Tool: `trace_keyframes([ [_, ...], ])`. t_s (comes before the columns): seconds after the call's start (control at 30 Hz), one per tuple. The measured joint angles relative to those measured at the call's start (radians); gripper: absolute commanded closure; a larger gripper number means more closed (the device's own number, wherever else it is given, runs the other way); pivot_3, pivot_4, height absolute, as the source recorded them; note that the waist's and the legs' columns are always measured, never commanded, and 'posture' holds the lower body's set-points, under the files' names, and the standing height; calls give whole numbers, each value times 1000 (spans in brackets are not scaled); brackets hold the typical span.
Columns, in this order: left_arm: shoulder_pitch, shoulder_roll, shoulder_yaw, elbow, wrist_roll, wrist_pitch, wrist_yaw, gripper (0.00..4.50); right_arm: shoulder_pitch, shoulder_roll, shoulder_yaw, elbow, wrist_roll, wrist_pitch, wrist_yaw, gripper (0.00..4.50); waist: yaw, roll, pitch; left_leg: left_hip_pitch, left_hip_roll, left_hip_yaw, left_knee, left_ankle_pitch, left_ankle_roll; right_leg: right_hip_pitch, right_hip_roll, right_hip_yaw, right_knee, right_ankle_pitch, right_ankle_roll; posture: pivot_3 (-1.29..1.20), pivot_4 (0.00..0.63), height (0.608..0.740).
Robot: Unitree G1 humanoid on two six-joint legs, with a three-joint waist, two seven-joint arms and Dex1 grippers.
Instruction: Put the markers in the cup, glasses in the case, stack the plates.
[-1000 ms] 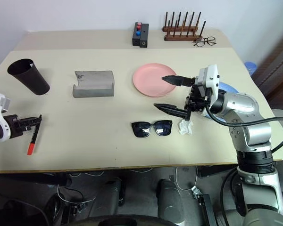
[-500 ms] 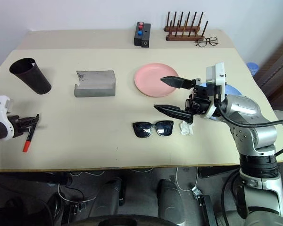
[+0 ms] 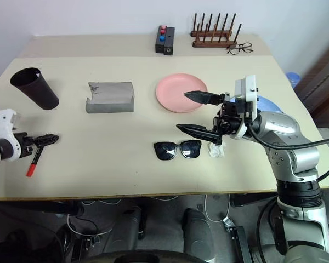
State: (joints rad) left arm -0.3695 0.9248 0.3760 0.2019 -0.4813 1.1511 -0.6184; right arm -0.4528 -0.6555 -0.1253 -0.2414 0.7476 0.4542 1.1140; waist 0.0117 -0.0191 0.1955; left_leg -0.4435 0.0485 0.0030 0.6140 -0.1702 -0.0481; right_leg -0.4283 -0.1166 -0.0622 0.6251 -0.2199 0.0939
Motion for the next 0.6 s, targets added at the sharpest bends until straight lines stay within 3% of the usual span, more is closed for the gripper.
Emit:
trace_keyframes([
  [0.17, -33, 90, -21, 6, -3, 66, -34, 74, 1, 0, 0, 0, -2, 0, -6, 0, 0, 0, 0, 0, 0, 0, 0, 0, 0, 0, 0, 0, 0, 0, 0, 0, 150, 740],
  [0.27, -110, 158, -96, 78, 1, 122, -75, 74, 4, 1, 1, 1, -9, -1, -6, 0, 1, 0, 0, 0, 0, 0, 0, 0, 0, 0, 0, 0, -1, 0, 1, 0, 150, 740],
  [0.47, -429, 235, -356, 301, 42, 238, -201, 74, 7, 8, 8, 7, -22, -5, -7, 0, 2, 0, 0, -1, 0, 1, 0, 0, 0, 0, 0, 0, -2, -1, 1, 0, 150, 740],
  [0.6, -508, 213, -527, 419, 102, 207, -298, 74, 8, 11, 14, 9, -30, -11, -13, 0, -4, 0, 0, -1, 0, 1, -1, 0, 0, -1, 0, 0, -1, 0, 1, 0, 150, 740],
])
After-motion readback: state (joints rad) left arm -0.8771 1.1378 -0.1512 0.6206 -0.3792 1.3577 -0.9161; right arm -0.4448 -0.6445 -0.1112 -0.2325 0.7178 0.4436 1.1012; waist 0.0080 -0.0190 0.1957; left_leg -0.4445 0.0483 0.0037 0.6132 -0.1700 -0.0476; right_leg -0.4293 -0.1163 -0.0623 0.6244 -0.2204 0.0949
